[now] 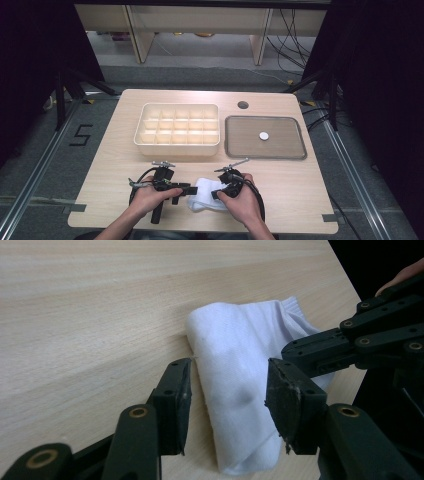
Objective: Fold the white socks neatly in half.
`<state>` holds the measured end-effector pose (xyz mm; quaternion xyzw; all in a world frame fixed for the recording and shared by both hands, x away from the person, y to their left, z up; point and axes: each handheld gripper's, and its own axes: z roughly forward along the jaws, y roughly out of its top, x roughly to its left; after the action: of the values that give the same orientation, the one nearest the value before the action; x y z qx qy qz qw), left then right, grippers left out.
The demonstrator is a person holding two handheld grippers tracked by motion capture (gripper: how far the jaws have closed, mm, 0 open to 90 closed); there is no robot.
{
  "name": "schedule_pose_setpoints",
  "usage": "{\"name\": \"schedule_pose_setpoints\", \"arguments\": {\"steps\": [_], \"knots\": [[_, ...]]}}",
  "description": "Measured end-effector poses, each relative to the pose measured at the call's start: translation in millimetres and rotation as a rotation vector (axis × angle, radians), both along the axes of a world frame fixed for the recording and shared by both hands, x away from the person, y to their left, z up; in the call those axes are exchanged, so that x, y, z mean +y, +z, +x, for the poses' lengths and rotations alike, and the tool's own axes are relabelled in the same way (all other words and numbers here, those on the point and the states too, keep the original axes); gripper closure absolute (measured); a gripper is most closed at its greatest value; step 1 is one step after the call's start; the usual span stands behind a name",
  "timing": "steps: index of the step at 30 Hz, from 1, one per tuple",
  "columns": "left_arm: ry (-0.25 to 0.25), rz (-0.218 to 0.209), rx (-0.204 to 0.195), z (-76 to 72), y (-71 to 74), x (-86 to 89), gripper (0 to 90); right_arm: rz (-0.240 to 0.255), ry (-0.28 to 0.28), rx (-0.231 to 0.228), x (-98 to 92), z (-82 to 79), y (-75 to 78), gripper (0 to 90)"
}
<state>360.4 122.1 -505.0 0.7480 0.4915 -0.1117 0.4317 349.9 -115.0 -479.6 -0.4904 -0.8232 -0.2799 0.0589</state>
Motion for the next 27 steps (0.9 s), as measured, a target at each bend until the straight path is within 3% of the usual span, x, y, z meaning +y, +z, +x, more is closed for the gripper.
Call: {"name": "schedule_pose_setpoints", "arguments": {"steps": [3,4,5,8,9,11,12,13,14,16,18,20,21,22,24,26,27], "knots": [[-0.006,0.009,0.011,0.1,-4.0,-4.6,53.8,-0.007,0.000,0.009,-1.5,1.3,-4.0,90.0],[-0.020,0.035,0.016,0.2,-4.4,-4.7,54.8,0.000,-0.003,0.010,-1.4,1.4,-5.5,90.0],[-0.012,0.026,0.031,-0.7,-6.2,-6.4,55.6,-0.005,0.001,0.014,-2.0,1.8,-6.0,90.0],[-0.027,0.036,0.037,-0.1,-9.0,-6.4,59.1,0.000,0.033,-0.010,-2.7,3.7,-7.9,90.0],[-0.057,0.043,0.031,1.2,-10.4,-5.2,60.3,-0.003,0.042,-0.016,-2.8,3.7,-8.7,90.0],[-0.026,0.026,0.042,0.3,-10.6,-8.8,63.0,-0.007,-0.002,0.017,-1.6,2.0,-8.6,90.0],[-0.043,0.035,0.041,0.7,-11.1,-8.3,65.0,-0.004,0.000,0.019,-2.0,2.1,-8.8,90.0],[-0.066,0.047,0.031,1.3,-11.7,-8.0,67.4,-0.003,0.010,0.015,-2.7,2.7,-9.5,90.0],[-0.057,0.054,0.048,-0.1,-10.7,-10.0,69.4,0.004,0.034,-0.005,-3.5,3.7,-10.7,90.0],[-0.070,0.049,0.035,0.6,-12.0,-10.2,75.7,0.008,0.028,-0.004,-2.9,2.9,-10.6,90.0],[-0.050,0.033,0.033,-0.3,-11.6,-13.3,80.8,0.010,-0.001,0.014,-2.4,1.3,-11.0,90.0],[-0.037,0.023,0.030,-1.0,-10.2,-13.1,82.2,0.016,0.021,-0.009,-3.6,2.2,-12.1,90.0],[-0.052,0.027,0.019,-0.6,-9.1,-11.4,82.5,0.004,-0.015,0.015,-3.2,0.7,-11.4,90.0],[-0.039,0.002,0.019,-1.2,-9.0,-12.3,82.5,0.008,-0.015,0.010,-3.3,0.4,-11.6,90.0],[-0.074,0.004,0.005,-0.1,-4.9,-8.6,82.6,0.012,-0.014,0.009,-4.0,0.4,-12.0,90.0],[-0.067,-0.017,0.008,-1.0,-1.0,-9.6,82.5,0.011,-0.017,0.006,-3.9,0.2,-12.3,90.0],[-0.050,-0.062,0.014,-2.0,-0.1,-12.3,82.5,0.010,-0.018,0.005,-3.7,0.0,-12.4,90.0]]}}
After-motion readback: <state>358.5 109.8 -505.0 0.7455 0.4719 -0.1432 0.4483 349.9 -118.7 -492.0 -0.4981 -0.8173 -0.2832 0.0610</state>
